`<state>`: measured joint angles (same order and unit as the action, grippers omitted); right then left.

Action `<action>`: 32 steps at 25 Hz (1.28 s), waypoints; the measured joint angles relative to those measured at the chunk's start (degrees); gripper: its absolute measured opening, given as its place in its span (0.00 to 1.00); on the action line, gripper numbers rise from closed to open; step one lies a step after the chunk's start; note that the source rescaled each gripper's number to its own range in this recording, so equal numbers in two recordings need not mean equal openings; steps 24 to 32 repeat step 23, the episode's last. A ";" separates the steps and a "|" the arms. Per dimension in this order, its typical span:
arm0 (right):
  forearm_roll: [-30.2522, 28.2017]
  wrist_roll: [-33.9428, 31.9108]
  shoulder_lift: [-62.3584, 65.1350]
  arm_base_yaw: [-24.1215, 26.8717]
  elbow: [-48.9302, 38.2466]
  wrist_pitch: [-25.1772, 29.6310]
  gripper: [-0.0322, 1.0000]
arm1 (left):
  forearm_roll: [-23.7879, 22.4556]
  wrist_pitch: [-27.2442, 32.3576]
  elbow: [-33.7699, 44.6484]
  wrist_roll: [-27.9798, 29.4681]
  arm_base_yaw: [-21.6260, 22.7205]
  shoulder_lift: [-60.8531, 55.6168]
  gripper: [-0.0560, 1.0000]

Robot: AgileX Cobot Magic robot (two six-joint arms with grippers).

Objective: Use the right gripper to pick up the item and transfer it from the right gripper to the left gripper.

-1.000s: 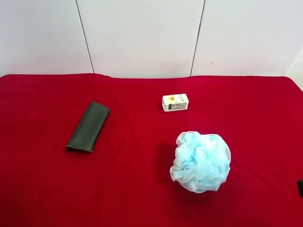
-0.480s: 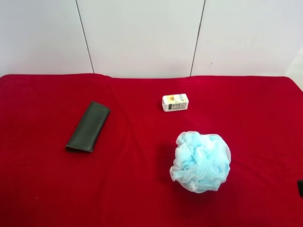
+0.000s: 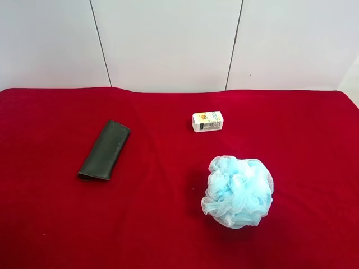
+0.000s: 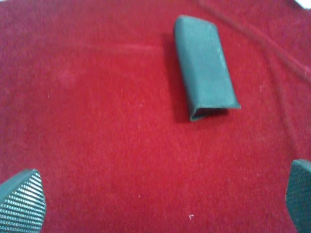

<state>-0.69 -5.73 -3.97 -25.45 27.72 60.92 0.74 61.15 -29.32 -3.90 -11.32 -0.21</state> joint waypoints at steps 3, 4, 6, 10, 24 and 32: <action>0.00 -0.05 3.44 5.95 0.00 0.00 0.99 | -0.12 0.00 0.00 0.00 0.00 -0.07 1.00; 0.01 -0.05 3.94 8.25 0.00 0.00 0.99 | -0.12 0.00 0.00 0.00 0.00 -0.07 1.00; 0.01 -0.05 4.07 12.95 0.00 0.00 0.99 | -0.12 0.00 0.00 0.00 0.00 -0.07 1.00; 0.69 -0.05 4.07 20.68 0.00 0.00 0.99 | -0.19 0.00 0.00 0.00 1.43 -0.07 1.00; 0.69 -0.05 4.07 25.34 0.00 0.00 0.99 | -0.24 0.00 0.00 0.00 2.15 -0.07 1.00; 0.69 -0.05 4.07 25.34 0.00 0.00 0.99 | -0.24 0.00 0.00 0.00 2.15 -0.07 1.00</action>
